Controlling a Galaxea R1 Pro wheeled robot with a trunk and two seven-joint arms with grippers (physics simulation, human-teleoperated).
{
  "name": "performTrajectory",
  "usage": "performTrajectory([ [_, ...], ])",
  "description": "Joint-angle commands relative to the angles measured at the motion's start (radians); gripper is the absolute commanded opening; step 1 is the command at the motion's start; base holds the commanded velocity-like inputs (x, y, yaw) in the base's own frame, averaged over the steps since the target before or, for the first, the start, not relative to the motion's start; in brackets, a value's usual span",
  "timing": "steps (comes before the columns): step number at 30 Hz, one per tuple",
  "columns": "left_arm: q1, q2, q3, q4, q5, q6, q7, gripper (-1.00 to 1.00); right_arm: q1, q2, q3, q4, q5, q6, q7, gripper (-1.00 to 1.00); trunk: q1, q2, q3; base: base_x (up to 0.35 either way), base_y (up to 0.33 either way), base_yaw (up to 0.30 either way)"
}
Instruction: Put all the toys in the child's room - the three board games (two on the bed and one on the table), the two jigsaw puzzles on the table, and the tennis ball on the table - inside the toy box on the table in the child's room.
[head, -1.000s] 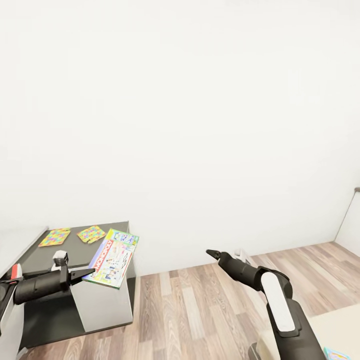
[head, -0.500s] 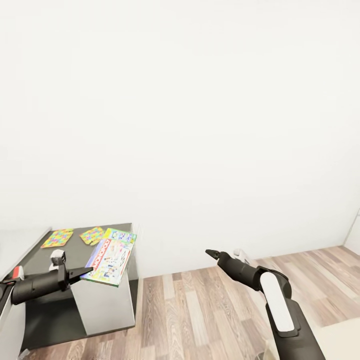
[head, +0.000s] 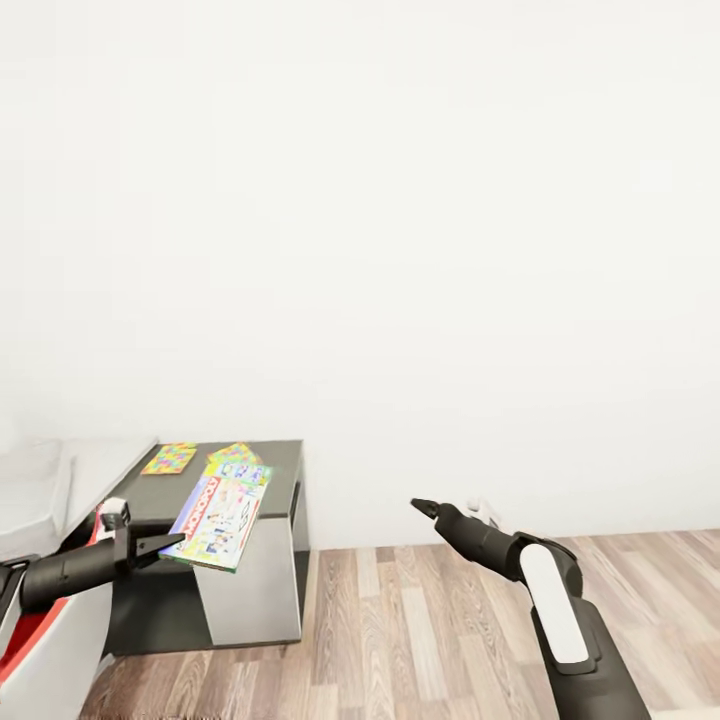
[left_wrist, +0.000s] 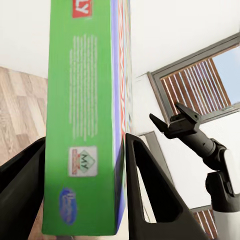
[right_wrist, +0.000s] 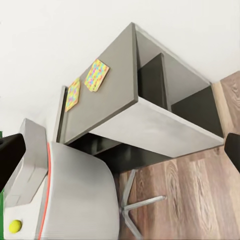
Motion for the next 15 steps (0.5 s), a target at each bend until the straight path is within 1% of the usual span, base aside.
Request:
performTrajectory([
  [1, 0.0, 0.001, 0.001, -0.005, -0.004, 0.011, -0.006, -1.0, 0.0, 0.0, -0.004, -0.001, -0.002, 0.006, 0.0, 1.0, 0.0, -0.001, 0.0, 0.0, 0.0, 0.282],
  [3, 0.001, 0.006, 0.001, -0.029, 0.006, 0.012, -0.006, -1.0, 0.0, -0.002, -0.007, -0.001, -0.002, 0.006, 0.0, 1.0, 0.0, -0.001, -0.001, 0.0, 0.0, 0.281],
  [4, 0.008, 0.042, -0.002, -0.086, 0.073, 0.014, -0.006, -1.0, 0.0, -0.005, -0.009, -0.002, -0.002, 0.006, 0.001, 1.0, 0.0, -0.001, -0.001, 0.0, 0.0, 0.074],
  [5, 0.009, 0.064, -0.003, -0.095, 0.11, 0.014, -0.006, -1.0, 0.0, -0.005, -0.01, -0.002, -0.002, 0.006, 0.003, 1.0, 0.0, -0.001, -0.001, 0.0, 0.0, 0.047],
  [7, 0.01, 0.091, -0.005, -0.098, 0.148, 0.014, -0.006, -1.0, 0.0, -0.006, -0.007, -0.003, -0.002, 0.006, 0.006, 1.0, 0.0, -0.001, -0.001, 0.0, 0.0, 0.034],
  [8, 0.01, 0.114, -0.007, -0.1, 0.18, 0.014, -0.006, -1.0, 0.0, -0.004, -0.005, -0.003, -0.002, 0.005, 0.007, 1.0, 0.0, -0.001, -0.001, 0.0, 0.0, 0.019],
  [9, 0.011, 0.129, -0.007, -0.101, 0.204, 0.014, -0.006, -1.0, 0.0, -0.001, -0.003, -0.002, 0.0, 0.004, 0.008, 1.0, 0.0, -0.001, -0.001, 0.0, 0.0, 0.012],
  [13, 0.009, 0.153, -0.002, -0.102, 0.246, 0.014, -0.006, -1.0, 0.001, 0.006, 0.004, 0.002, 0.007, -0.012, 0.009, 1.0, 0.0, -0.001, -0.001, 0.0, 0.0, 0.017],
  [15, 0.008, 0.157, -0.001, -0.102, 0.252, 0.014, -0.006, -1.0, 0.001, 0.006, 0.005, 0.005, 0.008, -0.022, 0.01, 1.0, 0.0, -0.001, -0.001, 0.0, 0.0, 0.069],
])
